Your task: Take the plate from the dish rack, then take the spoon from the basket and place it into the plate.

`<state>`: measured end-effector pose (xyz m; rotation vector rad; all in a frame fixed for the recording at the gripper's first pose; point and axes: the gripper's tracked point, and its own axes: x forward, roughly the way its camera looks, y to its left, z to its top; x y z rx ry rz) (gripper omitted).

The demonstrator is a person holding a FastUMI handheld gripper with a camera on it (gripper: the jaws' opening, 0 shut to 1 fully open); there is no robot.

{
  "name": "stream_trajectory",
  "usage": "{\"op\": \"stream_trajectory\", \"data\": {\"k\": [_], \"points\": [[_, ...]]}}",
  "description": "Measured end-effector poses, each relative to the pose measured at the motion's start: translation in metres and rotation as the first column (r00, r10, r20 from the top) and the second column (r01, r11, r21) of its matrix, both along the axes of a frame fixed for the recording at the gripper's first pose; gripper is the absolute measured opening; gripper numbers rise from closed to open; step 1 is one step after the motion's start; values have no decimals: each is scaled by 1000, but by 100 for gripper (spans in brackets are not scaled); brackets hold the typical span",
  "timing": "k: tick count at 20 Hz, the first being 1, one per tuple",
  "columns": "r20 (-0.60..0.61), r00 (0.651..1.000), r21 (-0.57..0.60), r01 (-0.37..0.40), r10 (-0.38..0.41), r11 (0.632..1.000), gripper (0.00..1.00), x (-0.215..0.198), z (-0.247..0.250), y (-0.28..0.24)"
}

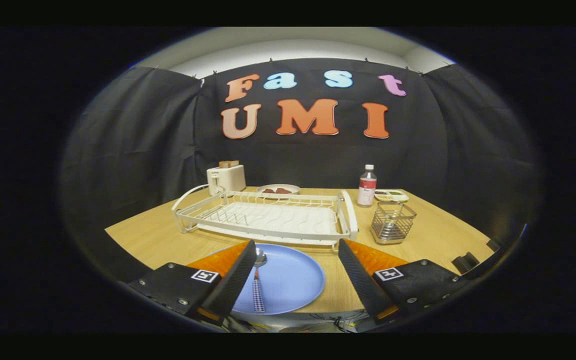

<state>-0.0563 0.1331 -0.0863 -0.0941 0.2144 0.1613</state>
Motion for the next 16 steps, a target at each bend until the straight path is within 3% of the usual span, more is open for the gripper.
{"op": "stream_trajectory", "data": {"k": [8, 16], "points": [[58, 992, 26, 108, -109, 994, 97, 15, 40, -59], [73, 977, 35, 196, -199, 980, 97, 15, 49, -102]]}}
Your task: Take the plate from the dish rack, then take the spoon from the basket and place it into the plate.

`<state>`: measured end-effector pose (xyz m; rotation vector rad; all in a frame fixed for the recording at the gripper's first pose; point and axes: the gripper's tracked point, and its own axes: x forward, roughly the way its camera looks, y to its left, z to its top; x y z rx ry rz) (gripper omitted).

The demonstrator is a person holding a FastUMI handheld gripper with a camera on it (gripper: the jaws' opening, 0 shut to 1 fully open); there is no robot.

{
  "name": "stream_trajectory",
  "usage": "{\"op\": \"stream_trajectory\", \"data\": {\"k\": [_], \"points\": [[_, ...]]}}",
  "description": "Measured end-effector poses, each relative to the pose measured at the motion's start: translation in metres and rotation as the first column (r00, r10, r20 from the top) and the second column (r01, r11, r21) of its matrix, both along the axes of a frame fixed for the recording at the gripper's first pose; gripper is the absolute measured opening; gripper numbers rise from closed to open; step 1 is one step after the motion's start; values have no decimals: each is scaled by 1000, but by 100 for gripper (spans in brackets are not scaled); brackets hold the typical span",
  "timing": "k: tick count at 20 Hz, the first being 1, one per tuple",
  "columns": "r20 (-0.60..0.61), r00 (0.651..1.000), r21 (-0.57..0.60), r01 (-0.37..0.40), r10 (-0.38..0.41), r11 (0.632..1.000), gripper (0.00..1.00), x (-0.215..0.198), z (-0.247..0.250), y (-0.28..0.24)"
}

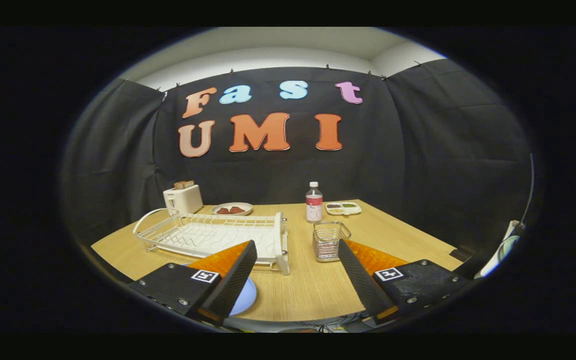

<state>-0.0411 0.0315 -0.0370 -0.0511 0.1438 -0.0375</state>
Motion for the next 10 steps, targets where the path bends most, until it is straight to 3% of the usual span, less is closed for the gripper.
{"op": "stream_trajectory", "data": {"k": [10], "points": [[-5, 1000, 37, 20, -20, 999, 97, -2, -2, -10]]}}
